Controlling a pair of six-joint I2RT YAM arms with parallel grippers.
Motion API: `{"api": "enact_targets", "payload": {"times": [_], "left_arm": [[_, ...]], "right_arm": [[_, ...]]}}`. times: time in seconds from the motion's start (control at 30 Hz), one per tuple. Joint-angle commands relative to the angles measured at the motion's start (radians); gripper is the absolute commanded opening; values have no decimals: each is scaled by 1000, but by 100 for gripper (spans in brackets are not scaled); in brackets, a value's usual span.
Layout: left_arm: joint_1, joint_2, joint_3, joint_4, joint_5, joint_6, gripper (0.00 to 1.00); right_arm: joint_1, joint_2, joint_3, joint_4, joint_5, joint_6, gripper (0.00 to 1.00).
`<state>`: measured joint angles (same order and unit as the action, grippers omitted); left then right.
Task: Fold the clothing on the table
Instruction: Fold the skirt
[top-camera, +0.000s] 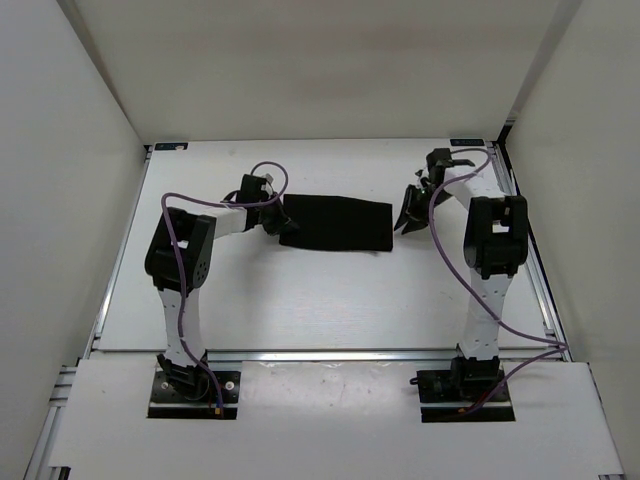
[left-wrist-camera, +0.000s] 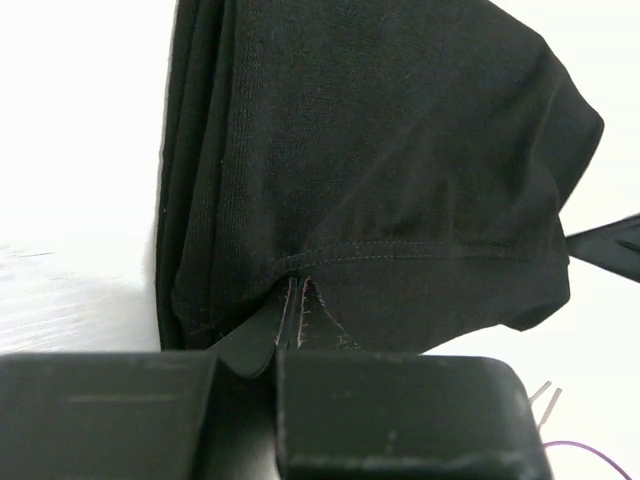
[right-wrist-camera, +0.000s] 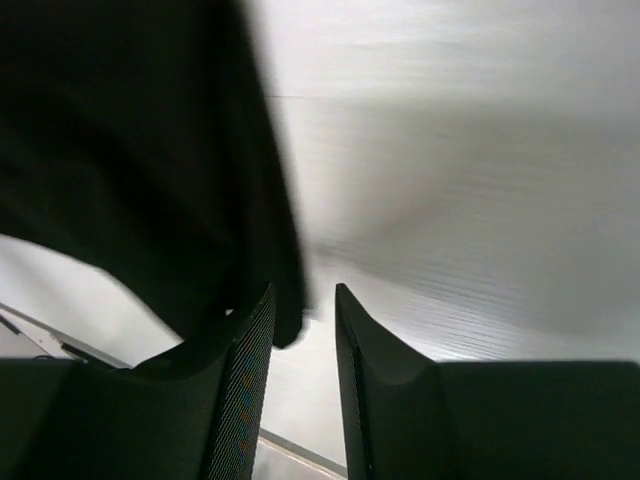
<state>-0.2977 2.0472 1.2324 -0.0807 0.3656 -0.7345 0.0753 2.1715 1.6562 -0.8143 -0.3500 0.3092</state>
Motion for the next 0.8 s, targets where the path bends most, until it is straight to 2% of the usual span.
{"api": "enact_targets", "payload": {"times": [0.0, 0.17, 0.4, 0.6, 0.77], "left_arm": [[-4, -25, -13, -108, -90, 60, 0], [-37, -28, -11, -110, -67, 55, 0], [-55, -61, -42, -100, -50, 47, 0], [-44, -93, -83, -91, -45, 43, 0], [-49, -104, -96, -93, -48, 43, 0]], "right_arm": [[20, -50, 103, -8, -52, -6, 36], [21, 42, 255, -14, -98, 7, 36], [12, 165, 333, 6, -149, 14, 34], [14, 208, 370, -8, -107, 25, 33], [6, 221, 347, 18, -139, 41, 30]]}}
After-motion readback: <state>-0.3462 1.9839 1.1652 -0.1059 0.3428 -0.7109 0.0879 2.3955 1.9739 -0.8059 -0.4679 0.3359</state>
